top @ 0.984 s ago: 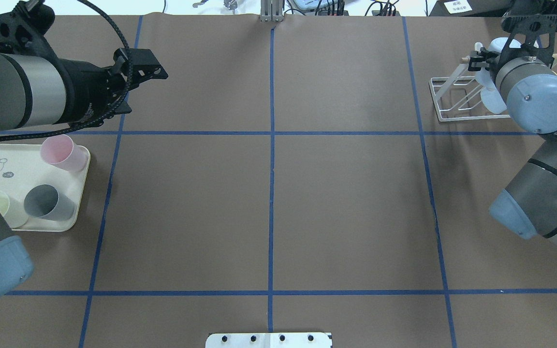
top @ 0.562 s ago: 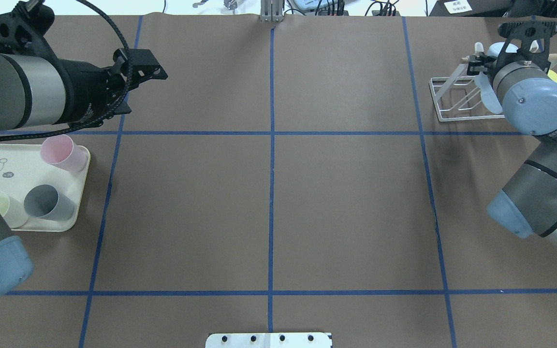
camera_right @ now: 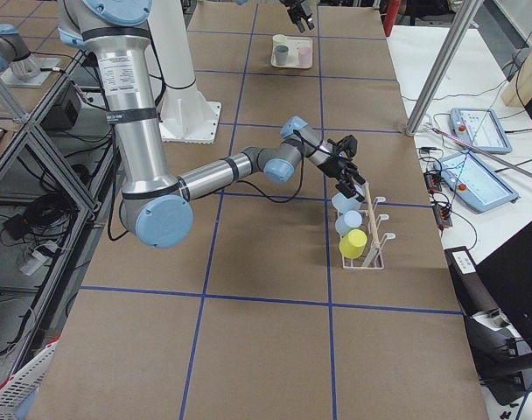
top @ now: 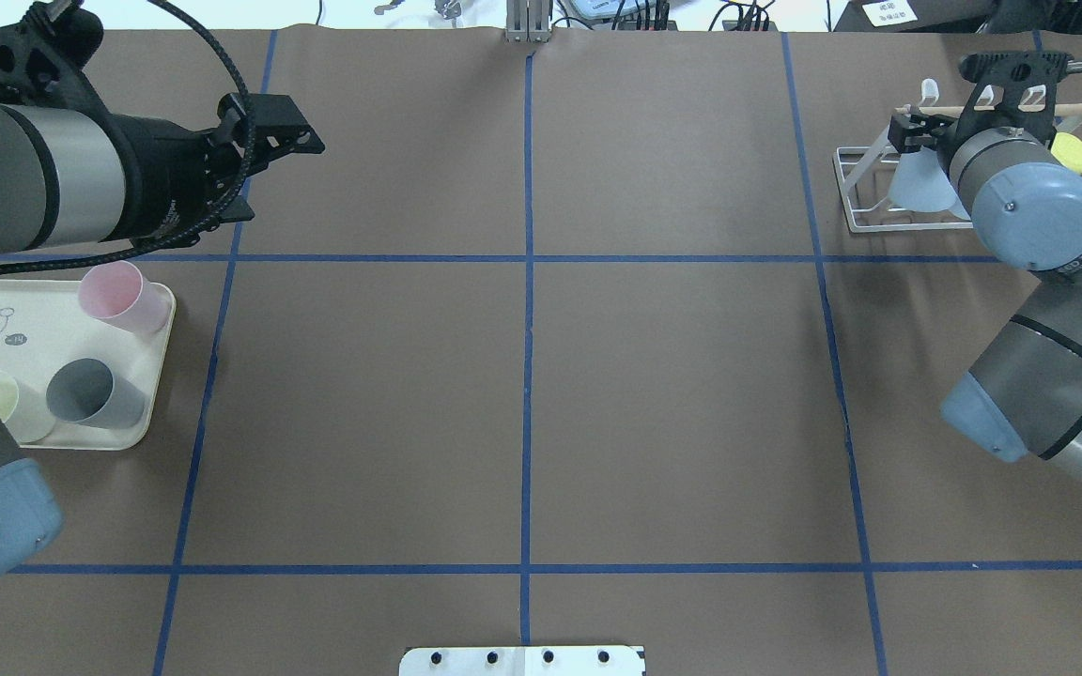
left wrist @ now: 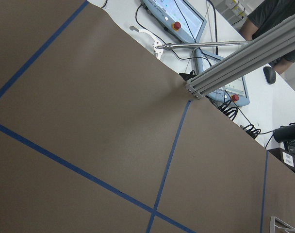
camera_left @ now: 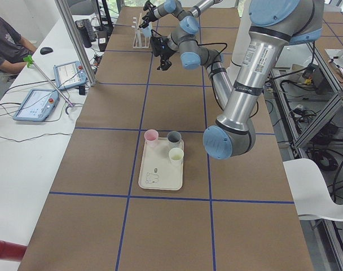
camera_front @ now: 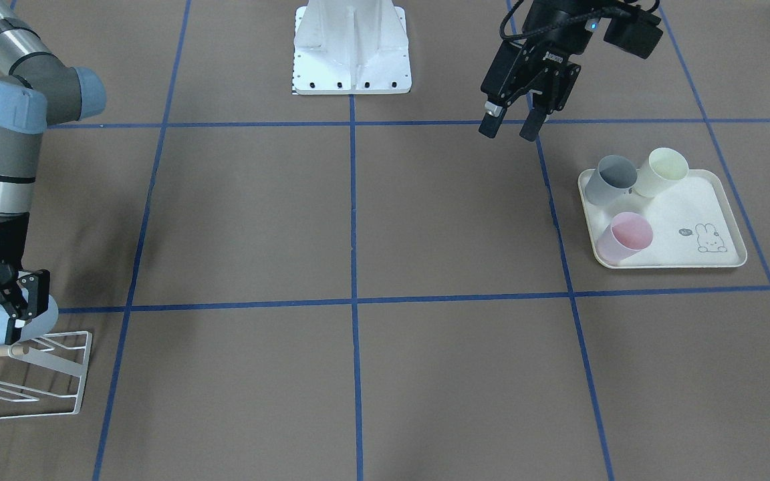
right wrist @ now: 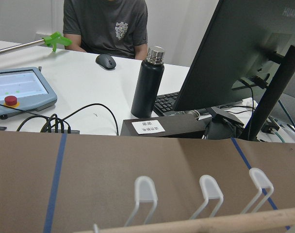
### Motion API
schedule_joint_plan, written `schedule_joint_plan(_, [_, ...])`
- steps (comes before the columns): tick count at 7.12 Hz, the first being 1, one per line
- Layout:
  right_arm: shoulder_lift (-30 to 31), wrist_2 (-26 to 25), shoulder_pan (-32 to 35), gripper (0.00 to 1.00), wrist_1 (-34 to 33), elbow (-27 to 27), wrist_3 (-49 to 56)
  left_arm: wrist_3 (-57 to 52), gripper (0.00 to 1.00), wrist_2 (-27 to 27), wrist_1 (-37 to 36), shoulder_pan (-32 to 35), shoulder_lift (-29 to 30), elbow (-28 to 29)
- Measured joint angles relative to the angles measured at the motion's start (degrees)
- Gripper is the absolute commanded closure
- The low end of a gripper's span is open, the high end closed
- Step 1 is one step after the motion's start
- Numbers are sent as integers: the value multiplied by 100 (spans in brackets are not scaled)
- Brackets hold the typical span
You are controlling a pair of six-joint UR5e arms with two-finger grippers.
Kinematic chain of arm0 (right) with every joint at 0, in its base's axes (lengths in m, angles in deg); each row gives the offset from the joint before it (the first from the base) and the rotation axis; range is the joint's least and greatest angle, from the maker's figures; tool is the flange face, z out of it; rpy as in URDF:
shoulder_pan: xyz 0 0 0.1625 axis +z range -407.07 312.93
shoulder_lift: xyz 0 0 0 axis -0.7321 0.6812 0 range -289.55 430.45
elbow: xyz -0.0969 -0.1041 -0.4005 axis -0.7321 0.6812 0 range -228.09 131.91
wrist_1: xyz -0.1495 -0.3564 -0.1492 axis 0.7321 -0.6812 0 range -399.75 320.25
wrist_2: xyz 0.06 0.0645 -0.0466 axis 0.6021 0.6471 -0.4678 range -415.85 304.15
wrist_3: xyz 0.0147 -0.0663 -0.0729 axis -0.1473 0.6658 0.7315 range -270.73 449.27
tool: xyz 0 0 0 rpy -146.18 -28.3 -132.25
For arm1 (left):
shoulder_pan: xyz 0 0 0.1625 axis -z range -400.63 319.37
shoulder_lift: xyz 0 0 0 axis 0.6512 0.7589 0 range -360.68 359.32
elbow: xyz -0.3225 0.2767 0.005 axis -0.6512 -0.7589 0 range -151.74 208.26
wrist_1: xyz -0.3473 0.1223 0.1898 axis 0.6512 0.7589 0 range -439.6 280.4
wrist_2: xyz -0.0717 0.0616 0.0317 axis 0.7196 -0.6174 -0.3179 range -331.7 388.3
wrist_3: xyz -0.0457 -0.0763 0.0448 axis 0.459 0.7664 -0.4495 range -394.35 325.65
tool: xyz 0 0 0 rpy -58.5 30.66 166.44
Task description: Transfer IKEA cup to right arm and place on rack
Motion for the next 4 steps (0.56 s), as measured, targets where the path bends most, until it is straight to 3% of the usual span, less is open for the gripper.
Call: schedule_joint_plan(4, [46,475,120,0,-72,-554,64,-58,0,112,-60,76,-25,-25])
